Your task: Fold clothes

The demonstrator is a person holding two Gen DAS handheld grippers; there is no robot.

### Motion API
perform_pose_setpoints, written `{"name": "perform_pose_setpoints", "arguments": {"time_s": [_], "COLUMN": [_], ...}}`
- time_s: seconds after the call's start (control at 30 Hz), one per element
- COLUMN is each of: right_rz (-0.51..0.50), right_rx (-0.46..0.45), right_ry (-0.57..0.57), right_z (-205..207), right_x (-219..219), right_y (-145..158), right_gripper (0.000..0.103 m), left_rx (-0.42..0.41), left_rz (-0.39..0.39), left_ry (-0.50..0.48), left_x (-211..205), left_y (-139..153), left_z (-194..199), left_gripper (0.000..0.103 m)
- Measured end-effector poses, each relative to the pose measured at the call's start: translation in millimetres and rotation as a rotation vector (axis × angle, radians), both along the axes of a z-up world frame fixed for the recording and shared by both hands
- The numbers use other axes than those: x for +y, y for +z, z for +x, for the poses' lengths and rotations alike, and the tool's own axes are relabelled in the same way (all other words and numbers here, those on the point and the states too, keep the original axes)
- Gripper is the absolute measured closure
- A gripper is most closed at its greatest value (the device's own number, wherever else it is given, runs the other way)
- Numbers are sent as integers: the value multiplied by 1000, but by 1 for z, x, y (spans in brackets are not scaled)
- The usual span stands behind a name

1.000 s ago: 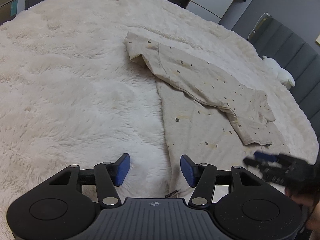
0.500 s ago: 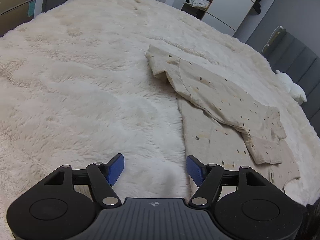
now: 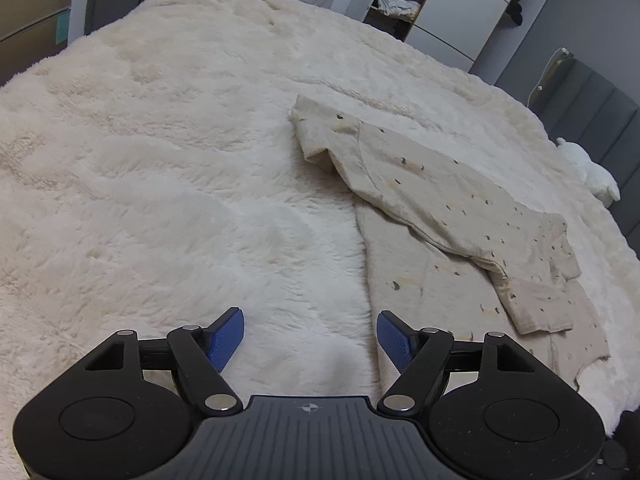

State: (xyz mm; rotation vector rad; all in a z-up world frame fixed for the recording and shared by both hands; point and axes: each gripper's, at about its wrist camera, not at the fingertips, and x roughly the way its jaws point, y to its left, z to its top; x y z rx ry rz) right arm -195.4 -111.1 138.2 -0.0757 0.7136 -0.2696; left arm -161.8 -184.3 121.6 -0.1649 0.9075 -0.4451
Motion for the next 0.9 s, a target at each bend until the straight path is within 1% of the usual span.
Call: {"name": "perform_pose_setpoints", "arguments": {"time_s": [0.07,0.1,0.13,0.2,0.23,0.3,0.37,0.4,0.47,0.5,0.57,0.7,0.73,0.77,0.83,0.87,0.9], "right_rz": [-44,-58,-101,-163,-194,-232,-315,-331,-408,-423,-489,-539,-569,-585,-601,-608,-585], "right_rx": [-36,-45,-67,-88,-99,-87,-67,-68,-50,-45,-49,-69,-84,-90,-96,-98,-96], "right_ry": [69,85,120,208,252,296,373,384,421,426,428,394,379,378,386,393,392], "right_z": [5,6,11,24,31,40,55,57,71,75,88,107,114,117,122,126,128], "right_x": [13,17,26,46,56,67,91,96,114,118,128,131,132,134,136,136,134], "right_y": [11,13,18,21,23,20,11,10,-3,-6,-16,-22,-24,-26,-29,-31,-30], "right_gripper": [43,42,41,34,34,33,33,33,33,33,34,37,39,44,54,71,92], "left_rx": [3,3,3,2,0,-3,-8,-8,-11,-11,-8,-7,-5,1,26,40,49], "left_rz": [-14,-19,-25,-42,-49,-57,-67,-74,-85,-88,-88,-88,-95,-116,-190,-242,-295], "left_ry": [15,23,35,66,84,113,132,138,143,142,140,133,136,143,155,160,161], "left_x": [4,6,8,15,17,22,26,28,31,32,33,36,38,41,47,51,54], "left_y": [0,1,1,2,3,4,6,7,8,9,9,9,9,9,6,5,4], "left_z": [1,2,3,5,6,8,9,9,9,10,11,12,13,15,20,23,26], "left_gripper": [33,33,33,33,33,33,32,32,32,32,32,32,32,32,32,32,32]}}
